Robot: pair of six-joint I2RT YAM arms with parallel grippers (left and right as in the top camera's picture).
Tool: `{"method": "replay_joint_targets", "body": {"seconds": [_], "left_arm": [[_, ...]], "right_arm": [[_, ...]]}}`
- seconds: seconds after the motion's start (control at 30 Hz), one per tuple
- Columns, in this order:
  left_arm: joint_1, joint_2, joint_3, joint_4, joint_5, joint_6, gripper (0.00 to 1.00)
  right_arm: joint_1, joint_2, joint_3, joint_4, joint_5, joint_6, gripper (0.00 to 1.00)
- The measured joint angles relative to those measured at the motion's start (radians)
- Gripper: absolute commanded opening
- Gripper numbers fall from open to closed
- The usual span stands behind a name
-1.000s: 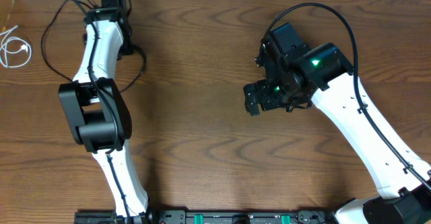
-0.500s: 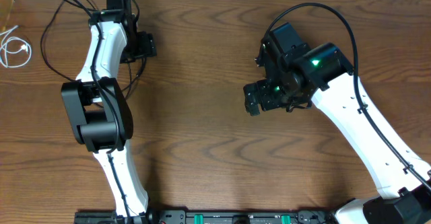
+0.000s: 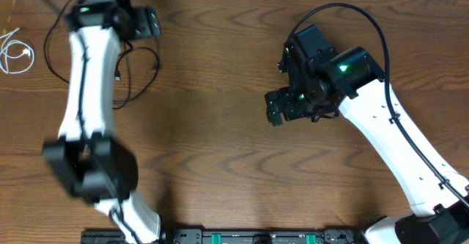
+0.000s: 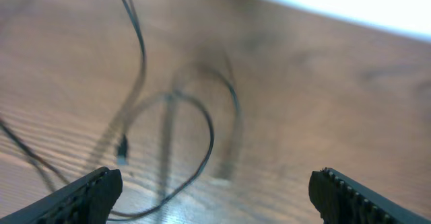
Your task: Untangle cables
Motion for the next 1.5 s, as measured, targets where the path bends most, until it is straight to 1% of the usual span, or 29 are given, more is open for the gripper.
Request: {"method": "replay_joint_targets", "body": {"seconds": [0.03, 0.13, 0.23, 0.47, 0.67, 0.77, 0.8, 0.9, 0.93, 1.03, 1.17, 1.37, 1.5], "left_arm": [[0.0, -0.052, 0.012, 0.001, 0.0, 0.0, 0.93], [0.0, -0.121, 0.035, -0.003, -0.001, 0.0, 0.94], [0.0, -0.129, 0.038, -0.034, -0.001, 0.0, 0.94], [0.0, -0.036, -0.059, -0.084, 0.013, 0.0, 0.93], [0.0, 0.092, -0.132, -0.093, 0.113, 0.0, 0.93], [0.0, 0.171, -0.138, -0.091, 0.144, -0.001, 0.76], [0.0, 0.194, -0.138, -0.09, 0.15, -0.002, 0.64], [0.0, 0.265, -0.14, -0.073, 0.151, -0.007, 0.2], [0.0, 0.282, -0.14, -0.065, 0.142, -0.009, 0.08], [0.0, 0.317, -0.142, -0.031, 0.052, -0.01, 0.08], [0.002, 0.321, -0.122, -0.016, -0.141, -0.011, 0.08], [0.021, 0.321, 0.044, -0.008, -0.369, -0.011, 0.08], [0.024, 0.319, 0.14, 0.016, -0.539, -0.065, 0.08]], "right_arm": [[0.0, 0.0, 0.0, 0.0, 0.0, 0.0, 0.99], [0.0, 0.0, 0.0, 0.0, 0.0, 0.0, 0.99], [0.0, 0.0, 0.0, 0.0, 0.0, 0.0, 0.99], [0.0, 0.0, 0.0, 0.0, 0.0, 0.0, 0.99], [0.0, 0.0, 0.0, 0.0, 0.0, 0.0, 0.99], [0.0, 0.0, 0.0, 0.0, 0.0, 0.0, 0.99], [0.0, 0.0, 0.0, 0.0, 0.0, 0.0, 0.99], [0.0, 0.0, 0.0, 0.0, 0.0, 0.0, 0.99], [0.0, 0.0, 0.0, 0.0, 0.0, 0.0, 0.99], [0.0, 0.0, 0.0, 0.0, 0.0, 0.0, 0.99], [0.0, 0.0, 0.0, 0.0, 0.0, 0.0, 0.99], [0.0, 0.0, 0.0, 0.0, 0.0, 0.0, 0.99], [0.0, 0.0, 0.0, 0.0, 0.0, 0.0, 0.99]]}}
